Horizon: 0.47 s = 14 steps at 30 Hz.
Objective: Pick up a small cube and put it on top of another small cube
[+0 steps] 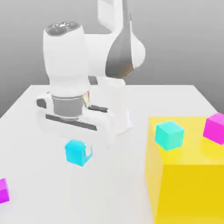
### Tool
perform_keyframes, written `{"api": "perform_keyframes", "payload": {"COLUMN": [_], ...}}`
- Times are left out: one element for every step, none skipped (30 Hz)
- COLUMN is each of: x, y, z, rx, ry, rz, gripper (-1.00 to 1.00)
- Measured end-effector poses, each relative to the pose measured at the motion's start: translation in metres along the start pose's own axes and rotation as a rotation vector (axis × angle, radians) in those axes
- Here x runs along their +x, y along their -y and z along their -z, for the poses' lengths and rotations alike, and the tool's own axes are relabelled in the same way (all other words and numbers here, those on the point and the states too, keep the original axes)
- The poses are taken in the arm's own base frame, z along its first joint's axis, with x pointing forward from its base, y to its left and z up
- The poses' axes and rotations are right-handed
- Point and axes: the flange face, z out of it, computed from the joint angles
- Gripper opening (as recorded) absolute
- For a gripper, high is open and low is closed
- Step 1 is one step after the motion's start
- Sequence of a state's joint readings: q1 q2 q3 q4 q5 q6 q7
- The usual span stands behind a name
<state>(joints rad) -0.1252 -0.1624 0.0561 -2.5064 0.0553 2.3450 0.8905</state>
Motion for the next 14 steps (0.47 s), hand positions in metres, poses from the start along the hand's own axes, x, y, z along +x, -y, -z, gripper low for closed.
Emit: {"api": "perform_keyframes", "payload": {"x": [-0.017,-0.035,-0.055,-0.076,-0.098,-0.12,-0.136,-0.143,-0.147,-0.149,-0.15,-0.15,-0.15,-0.15], "y": [0.015,0.029,0.042,0.053,0.063,0.071,0.075,0.078,0.079,0.079,0.078,0.078,0.078,0.078], "z": [0.015,0.029,0.044,0.059,0.075,0.09,0.095,0.09,0.08,0.066,0.054,0.054,0.054,0.054], "rx": [-0.002,-0.004,-0.006,-0.009,-0.013,-0.017,-0.02,-0.021,-0.022,-0.023,-0.023,-0.023,-0.023,-0.023], "ry": [0.0,0.0,-0.001,-0.003,-0.005,-0.007,-0.009,-0.01,-0.011,-0.011,-0.012,-0.012,-0.012,-0.012], "rz": [0.085,0.171,0.256,0.342,0.428,0.513,0.572,0.601,0.616,0.624,0.627,0.627,0.627,0.627], "gripper": [-1.0,-1.0,-1.0,-1.0,-1.0,-1.0,-1.0,-1.0,-1.0,-1.0,1.0,1.0,1.0,1.0]}}
